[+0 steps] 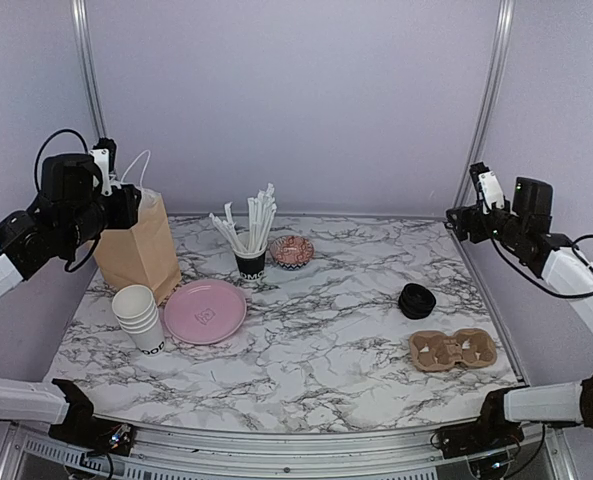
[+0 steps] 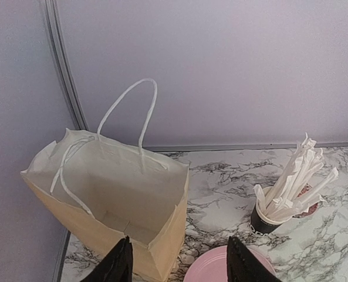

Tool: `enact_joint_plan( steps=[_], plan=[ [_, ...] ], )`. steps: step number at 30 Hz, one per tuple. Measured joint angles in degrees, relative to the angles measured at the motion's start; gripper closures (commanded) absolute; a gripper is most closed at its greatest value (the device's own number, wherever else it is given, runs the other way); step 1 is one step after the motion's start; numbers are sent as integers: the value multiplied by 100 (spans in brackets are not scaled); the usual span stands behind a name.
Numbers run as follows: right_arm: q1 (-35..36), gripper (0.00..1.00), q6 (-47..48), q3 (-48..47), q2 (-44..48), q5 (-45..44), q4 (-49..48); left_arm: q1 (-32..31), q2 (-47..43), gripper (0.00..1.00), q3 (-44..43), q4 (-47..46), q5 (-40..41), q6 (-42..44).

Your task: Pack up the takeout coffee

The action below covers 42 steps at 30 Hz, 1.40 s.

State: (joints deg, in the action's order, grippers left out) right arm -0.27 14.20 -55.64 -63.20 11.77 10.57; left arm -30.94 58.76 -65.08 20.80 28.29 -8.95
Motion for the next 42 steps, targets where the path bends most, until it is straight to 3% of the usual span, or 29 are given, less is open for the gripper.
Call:
enact_joint_plan(
  steps=[5,14,24,29,36,42],
  plan=[
    [-269,4,-79,385,-55,243,-225,63,-85,47,0,533,-57,-55],
    [-562,2,133,785,-68,1049,-551,103,-131,62,0,1606,-804,-374],
    [-638,4,476,870,-131,1934,-682,-479,291,51,-535,3110,-1099,-920],
    [-645,4,638,944,-205,2144,-710,-627,638,58,-603,3554,-1139,-1032],
    [-651,5,850,1010,-238,2269,-715,-654,1139,56,-599,3884,-1172,-1054],
    [-658,6,981,1021,-356,2269,-713,-658,1285,61,-470,3958,-1270,-1084]
  ],
)
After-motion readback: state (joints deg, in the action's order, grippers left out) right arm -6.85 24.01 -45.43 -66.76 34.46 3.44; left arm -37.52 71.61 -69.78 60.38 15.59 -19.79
